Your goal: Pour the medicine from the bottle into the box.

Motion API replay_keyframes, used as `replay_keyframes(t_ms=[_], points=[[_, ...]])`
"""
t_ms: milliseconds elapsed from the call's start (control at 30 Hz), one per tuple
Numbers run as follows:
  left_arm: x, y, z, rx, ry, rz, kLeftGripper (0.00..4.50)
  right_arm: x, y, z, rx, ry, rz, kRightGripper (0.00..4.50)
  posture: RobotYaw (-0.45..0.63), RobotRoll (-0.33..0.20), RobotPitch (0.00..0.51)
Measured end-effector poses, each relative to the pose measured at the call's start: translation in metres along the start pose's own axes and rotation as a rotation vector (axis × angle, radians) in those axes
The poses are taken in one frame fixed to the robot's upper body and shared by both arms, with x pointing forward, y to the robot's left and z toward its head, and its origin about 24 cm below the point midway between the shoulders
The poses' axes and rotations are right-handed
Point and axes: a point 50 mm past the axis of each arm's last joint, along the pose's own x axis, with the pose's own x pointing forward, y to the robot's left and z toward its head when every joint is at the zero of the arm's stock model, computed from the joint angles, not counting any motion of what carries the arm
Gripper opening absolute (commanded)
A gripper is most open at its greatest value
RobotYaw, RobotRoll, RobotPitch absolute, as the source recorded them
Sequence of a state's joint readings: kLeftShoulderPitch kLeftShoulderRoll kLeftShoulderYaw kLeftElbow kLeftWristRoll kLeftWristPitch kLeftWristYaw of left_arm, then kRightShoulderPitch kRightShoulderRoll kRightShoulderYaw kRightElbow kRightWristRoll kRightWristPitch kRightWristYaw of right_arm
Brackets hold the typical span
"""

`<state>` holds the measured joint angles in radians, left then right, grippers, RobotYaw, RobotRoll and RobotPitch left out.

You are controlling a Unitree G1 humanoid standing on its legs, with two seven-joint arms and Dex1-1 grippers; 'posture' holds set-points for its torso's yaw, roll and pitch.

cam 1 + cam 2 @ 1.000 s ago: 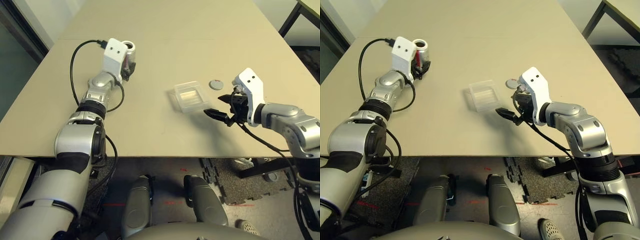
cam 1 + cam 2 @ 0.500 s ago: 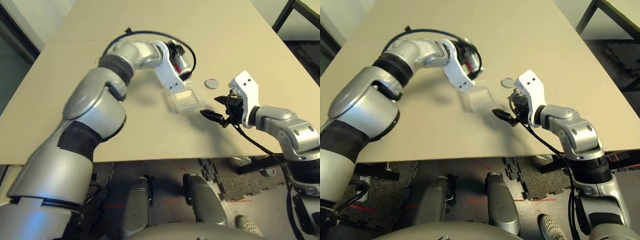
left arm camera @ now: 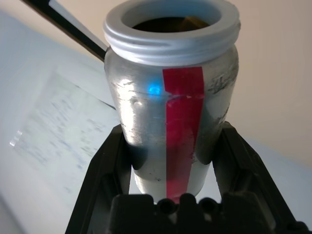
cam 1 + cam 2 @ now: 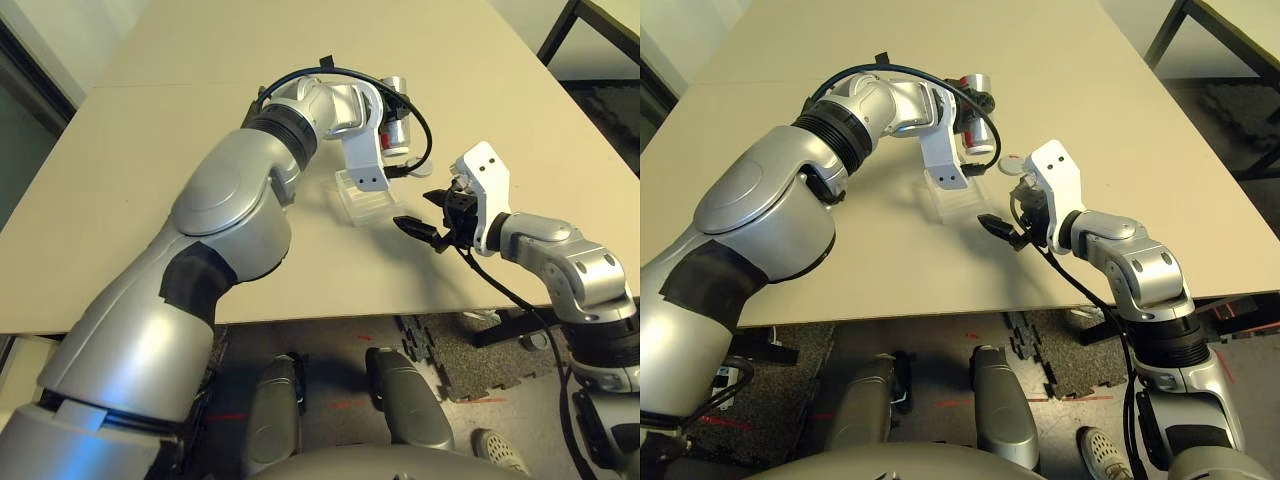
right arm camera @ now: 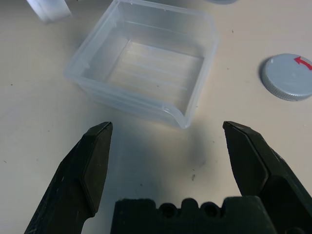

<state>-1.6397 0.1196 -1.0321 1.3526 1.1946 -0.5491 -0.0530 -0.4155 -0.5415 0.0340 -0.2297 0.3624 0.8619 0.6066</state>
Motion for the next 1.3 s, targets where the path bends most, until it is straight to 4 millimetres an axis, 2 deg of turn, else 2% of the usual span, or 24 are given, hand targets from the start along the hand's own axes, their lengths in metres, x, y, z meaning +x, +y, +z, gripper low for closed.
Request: replay_keyframes(t_ms=[100, 167, 300, 333, 500, 567, 667, 767, 933, 1200, 1300], points=[[-0.002, -0.002, -0.002, -0.206, -0.012, 0.026, 2.53, 0.0, 0.0, 0.0, 0.0, 0.0, 0.003, 4.5, -0.23, 0.0, 0.129], [-0.007, -0.005, -0.011, -0.409, 0.001, 0.054, 2.53, 0.0, 0.0, 0.0, -0.001, 0.002, 0.004, 4.5, -0.22, 0.0, 0.132], [-0.025, -0.024, -0.039, -1.014, 0.032, 0.156, 2.53, -0.003, -0.002, 0.0, -0.007, 0.016, 0.003, 4.5, -0.2, 0.0, 0.132], [-0.027, -0.029, -0.042, -1.121, 0.031, 0.176, 2.53, -0.003, -0.002, -0.001, -0.006, 0.019, 0.003, 4.5, -0.2, 0.0, 0.132], [-0.033, -0.088, -0.037, -1.997, -0.026, 0.358, 2.53, -0.004, -0.003, 0.001, -0.01, 0.028, 0.011, 4.5, -0.19, 0.0, 0.134], [-0.035, -0.11, -0.031, -2.221, 0.009, 0.455, 2.53, -0.005, -0.004, 0.002, -0.014, 0.03, 0.014, 4.5, -0.18, 0.0, 0.137], [-0.04, -0.146, -0.017, -2.444, 0.136, 0.607, 2.53, -0.006, -0.007, 0.005, -0.024, 0.033, 0.017, 4.5, -0.17, 0.0, 0.137], [-0.042, -0.179, 0.009, -2.581, 0.268, 0.631, 2.53, -0.007, -0.01, 0.004, -0.022, 0.046, 0.015, 4.5, -0.17, 0.0, 0.139], [-0.044, -0.201, 0.03, -2.706, 0.408, 0.667, 2.53, -0.007, -0.01, 0.003, -0.016, 0.05, 0.027, 4.5, -0.17, 0.0, 0.141], [-0.044, -0.201, 0.03, -2.656, 0.43, 0.63, 2.53, -0.007, -0.01, 0.002, -0.01, 0.057, 0.027, 4.5, -0.19, 0.0, 0.147], [-0.044, -0.195, 0.024, -2.48, 0.408, 0.537, 2.53, -0.007, -0.01, 0.001, -0.006, 0.061, 0.025, 4.5, -0.18, 0.0, 0.146]])
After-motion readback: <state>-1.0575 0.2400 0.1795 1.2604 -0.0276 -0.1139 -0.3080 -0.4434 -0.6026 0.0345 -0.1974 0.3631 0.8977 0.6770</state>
